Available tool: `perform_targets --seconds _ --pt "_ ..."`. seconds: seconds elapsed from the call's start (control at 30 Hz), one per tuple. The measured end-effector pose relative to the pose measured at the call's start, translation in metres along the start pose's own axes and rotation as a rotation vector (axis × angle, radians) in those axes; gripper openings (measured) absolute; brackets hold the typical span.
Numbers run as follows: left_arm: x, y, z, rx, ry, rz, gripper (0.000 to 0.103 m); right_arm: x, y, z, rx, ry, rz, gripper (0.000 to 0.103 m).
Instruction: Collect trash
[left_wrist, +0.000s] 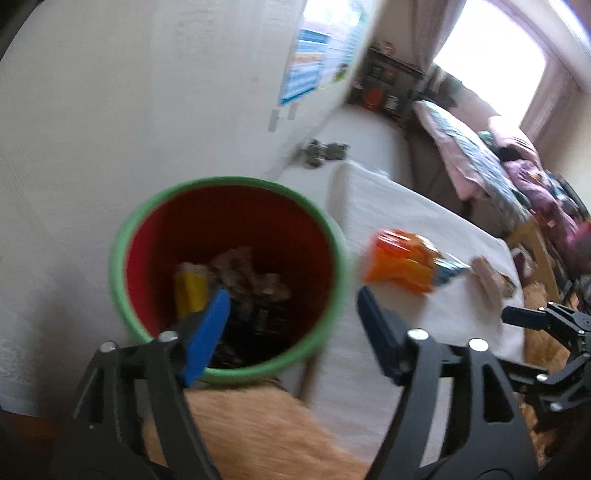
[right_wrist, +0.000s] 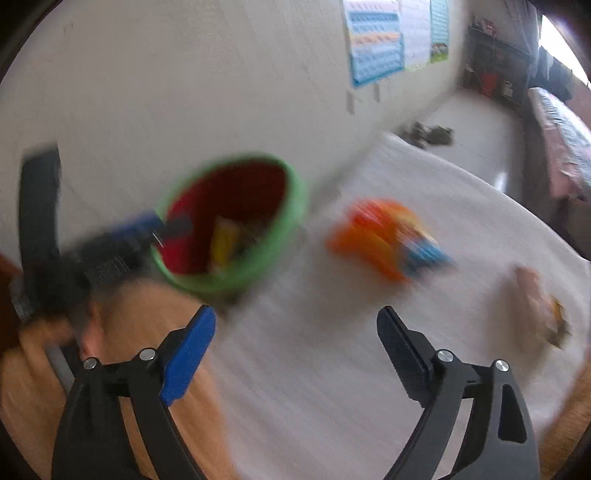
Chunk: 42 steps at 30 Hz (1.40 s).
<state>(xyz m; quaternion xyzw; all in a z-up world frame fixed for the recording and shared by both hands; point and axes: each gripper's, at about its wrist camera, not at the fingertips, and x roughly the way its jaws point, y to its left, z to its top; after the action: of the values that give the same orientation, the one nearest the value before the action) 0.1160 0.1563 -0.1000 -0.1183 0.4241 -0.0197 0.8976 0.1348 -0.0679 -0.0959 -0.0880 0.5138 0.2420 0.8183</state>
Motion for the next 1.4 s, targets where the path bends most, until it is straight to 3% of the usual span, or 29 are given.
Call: perform_targets --seconds 0.1,0.27,0.43,0.53,0.67,0.8,0.9,0.93,0.97,1.13,1.27,1.4 --pt "0.002 -0.034 -0.010 0.052 0.021 -0.055 0.073 -0.019 -0.046 -0.038 0.048 0.041 -0.093 0.086" --pt "0.010 -0.083 -0.030 0.103 0.069 -0.120 0.073 -0.038 -0.124 -0.100 0.236 0.153 -0.177 0.086" --pt "0.018 -0.120 -0.053 0.196 0.116 -0.139 0.073 -0.024 -0.144 -0.148 0.302 0.320 -0.140 0.086" --pt "0.023 -0.128 -0.059 0.233 0.133 -0.121 0.073 -0.003 -0.132 -0.159 0.228 0.445 -0.147 0.086" --pt "0.026 -0.116 -0.059 0.187 0.146 -0.129 0.073 0.028 -0.099 -0.171 -0.027 0.632 -0.271 0.086" --pt "0.030 -0.101 -0.059 0.109 0.171 -0.140 0.074 0.043 -0.078 -0.184 -0.209 0.712 -0.366 0.083" --pt "0.030 -0.098 -0.059 0.087 0.173 -0.150 0.074 0.040 -0.075 -0.183 -0.200 0.695 -0.327 0.064" --pt "0.030 -0.098 -0.059 0.088 0.175 -0.151 0.074 0.038 -0.075 -0.182 -0.186 0.678 -0.320 0.053" --pt "0.030 -0.099 -0.059 0.091 0.177 -0.152 0.074 0.036 -0.076 -0.180 -0.177 0.655 -0.327 0.051" --pt "0.032 -0.105 -0.061 0.117 0.189 -0.148 0.074 0.021 -0.082 -0.161 -0.128 0.514 -0.307 0.048" --pt "0.033 -0.108 -0.058 0.114 0.191 -0.137 0.074 0.008 -0.098 -0.131 0.035 0.304 -0.246 0.048" --pt "0.031 -0.113 -0.053 0.135 0.170 -0.127 0.074 0.011 -0.112 -0.100 0.181 0.151 -0.176 0.048"
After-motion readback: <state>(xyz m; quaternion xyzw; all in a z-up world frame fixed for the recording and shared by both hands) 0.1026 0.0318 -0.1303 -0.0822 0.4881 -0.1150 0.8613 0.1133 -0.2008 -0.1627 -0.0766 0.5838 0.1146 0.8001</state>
